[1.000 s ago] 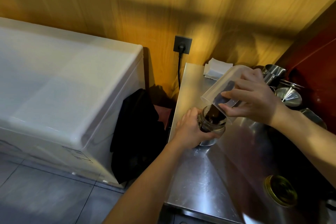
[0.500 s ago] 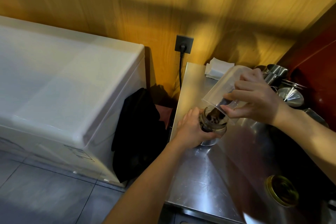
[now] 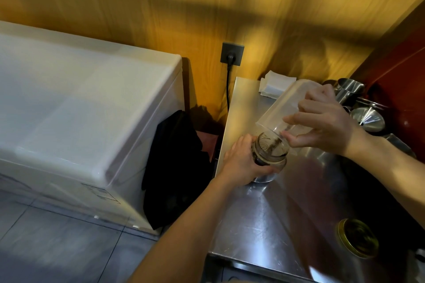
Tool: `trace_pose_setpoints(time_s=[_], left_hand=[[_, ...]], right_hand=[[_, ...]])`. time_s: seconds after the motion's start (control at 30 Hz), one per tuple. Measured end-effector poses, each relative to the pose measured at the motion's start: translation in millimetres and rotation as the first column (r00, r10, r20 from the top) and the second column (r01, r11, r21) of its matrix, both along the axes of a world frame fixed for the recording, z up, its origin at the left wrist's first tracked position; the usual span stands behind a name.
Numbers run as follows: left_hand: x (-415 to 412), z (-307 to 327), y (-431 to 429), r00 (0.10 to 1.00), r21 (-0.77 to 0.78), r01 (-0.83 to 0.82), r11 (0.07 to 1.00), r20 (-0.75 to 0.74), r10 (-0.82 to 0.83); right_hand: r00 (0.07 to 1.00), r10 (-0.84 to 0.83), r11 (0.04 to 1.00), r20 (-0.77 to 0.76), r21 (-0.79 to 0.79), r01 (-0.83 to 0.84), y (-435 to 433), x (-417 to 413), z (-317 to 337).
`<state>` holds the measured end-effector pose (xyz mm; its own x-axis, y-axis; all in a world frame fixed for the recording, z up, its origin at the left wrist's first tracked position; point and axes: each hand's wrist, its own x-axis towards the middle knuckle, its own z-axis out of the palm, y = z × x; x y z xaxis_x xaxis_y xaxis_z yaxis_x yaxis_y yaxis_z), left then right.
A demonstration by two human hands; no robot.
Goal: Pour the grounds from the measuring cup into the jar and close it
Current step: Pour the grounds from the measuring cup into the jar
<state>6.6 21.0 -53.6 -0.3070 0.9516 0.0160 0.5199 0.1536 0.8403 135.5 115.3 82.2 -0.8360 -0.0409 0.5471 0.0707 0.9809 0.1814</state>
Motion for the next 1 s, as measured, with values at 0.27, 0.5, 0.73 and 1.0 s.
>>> trace_pose_setpoints(time_s=[0.27,0.5,0.73,1.0], left_hand=[[0.5,2.3,-2.2,1.000,0.005,-0.014,1.000,0.005,0.014],[0.6,1.7,-2.0,1.000,0.009,-0.011,1.000,0.005,0.011],[0.2,2.1,-3.0,1.000,0.014,-0.012,1.000,0.006,0.012],[1.4,3.9,-5.4,1.000,0.013,-0.008,1.000,0.014,0.008]], right_hand=[[0.999,0.048,0.999,0.010,-0.012,-0.048,-1.7,0.6,-0.8],[0.996,0.085,0.996,0.003,0.042,-0.085,-2.4,2.8,0.3],[0.998,0.061,0.998,-0.009,0.014,-0.061,-3.2,5.9,-1.5],[0.996,0.091,0.994,0.007,0.059,-0.092,-4.4,5.7,1.9]])
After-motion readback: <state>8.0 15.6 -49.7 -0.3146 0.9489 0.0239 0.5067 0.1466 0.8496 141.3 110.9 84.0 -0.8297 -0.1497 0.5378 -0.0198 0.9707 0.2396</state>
